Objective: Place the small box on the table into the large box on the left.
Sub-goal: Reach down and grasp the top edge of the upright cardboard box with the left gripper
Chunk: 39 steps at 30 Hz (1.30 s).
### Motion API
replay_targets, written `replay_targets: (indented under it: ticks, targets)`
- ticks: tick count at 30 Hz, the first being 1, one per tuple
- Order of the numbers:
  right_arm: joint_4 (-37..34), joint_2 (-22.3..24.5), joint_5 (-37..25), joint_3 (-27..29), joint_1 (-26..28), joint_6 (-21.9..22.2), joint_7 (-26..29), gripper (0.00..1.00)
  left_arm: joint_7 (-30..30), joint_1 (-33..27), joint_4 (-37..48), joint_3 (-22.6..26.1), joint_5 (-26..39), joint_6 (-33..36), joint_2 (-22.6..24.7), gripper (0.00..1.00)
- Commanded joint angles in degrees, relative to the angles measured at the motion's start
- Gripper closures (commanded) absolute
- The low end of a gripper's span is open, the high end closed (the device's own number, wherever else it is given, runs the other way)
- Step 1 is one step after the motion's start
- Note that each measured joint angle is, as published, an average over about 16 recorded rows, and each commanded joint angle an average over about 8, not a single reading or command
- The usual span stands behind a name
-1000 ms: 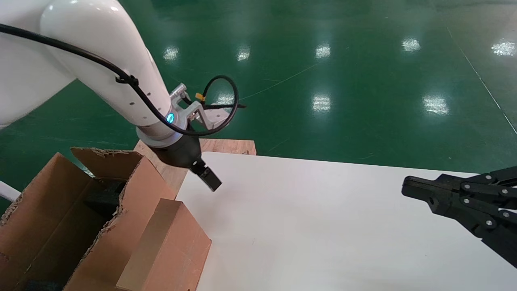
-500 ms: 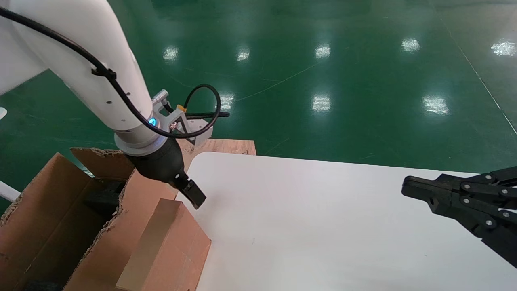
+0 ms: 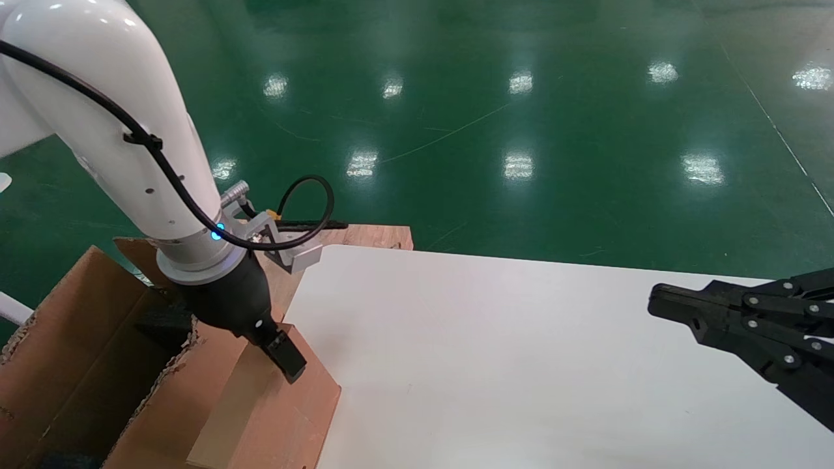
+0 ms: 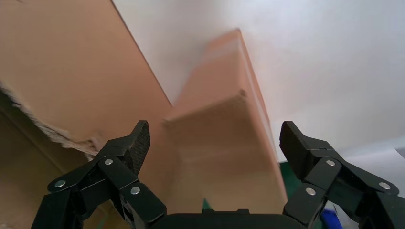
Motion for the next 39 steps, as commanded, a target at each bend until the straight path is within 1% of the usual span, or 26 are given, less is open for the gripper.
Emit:
replay_targets:
  ticks: [1,12,13,14,20,21,22,25,26,27,33,34,35,39]
  targets:
    - [0.0,0.0,0.0,0.0,0.0,0.0,0.0,1.00,0.9,0.0,0.1,0.7,-1.5,0.0,-0.2,0.00]
    - [0.0,0.0,0.0,0.0,0.0,0.0,0.0,1.00,1.9,-0.3,0.7,3.0,-4.2,-0.7,0.5,0.00]
    - [0.0,0.0,0.0,0.0,0.0,0.0,0.0,0.96,2.1,-0.2,0.8,3.0,-4.7,-0.7,0.5,0.00]
    - [0.0,0.0,0.0,0.0,0.0,0.0,0.0,0.85,2.3,-0.2,0.9,3.1,-5.1,-0.8,0.5,0.00]
    - [0.0,0.0,0.0,0.0,0.0,0.0,0.0,0.10,3.8,0.0,1.5,2.9,-7.5,-1.2,-0.1,0.00]
    - [0.0,0.0,0.0,0.0,0.0,0.0,0.0,0.02,3.9,0.1,1.5,2.9,-7.7,-1.3,-0.2,0.00]
    - [0.0,0.0,0.0,0.0,0.0,0.0,0.0,0.00,4.0,0.1,1.6,2.9,-7.9,-1.3,-0.3,0.00]
    - [0.0,0.0,0.0,0.0,0.0,0.0,0.0,0.00,4.0,0.1,1.7,2.8,-8.1,-1.4,-0.3,0.00]
    - [0.0,0.0,0.0,0.0,0.0,0.0,0.0,0.00,4.0,0.1,1.6,2.8,-8.0,-1.4,-0.3,0.05]
    - [0.0,0.0,0.0,0.0,0.0,0.0,0.0,0.00,3.9,0.1,1.6,2.8,-7.9,-1.3,-0.3,0.14]
    - [0.0,0.0,0.0,0.0,0.0,0.0,0.0,0.00,3.7,0.1,1.5,2.8,-7.5,-1.3,-0.1,0.89]
    - [0.0,0.0,0.0,0.0,0.0,0.0,0.0,0.00,3.6,0.1,1.5,2.8,-7.4,-1.2,-0.1,0.96]
    - [0.0,0.0,0.0,0.0,0.0,0.0,0.0,0.00,3.6,0.1,1.5,2.8,-7.4,-1.2,-0.1,1.00]
    - [0.0,0.0,0.0,0.0,0.0,0.0,0.0,0.00,3.5,0.1,1.4,2.8,-7.2,-1.2,0.0,1.00]
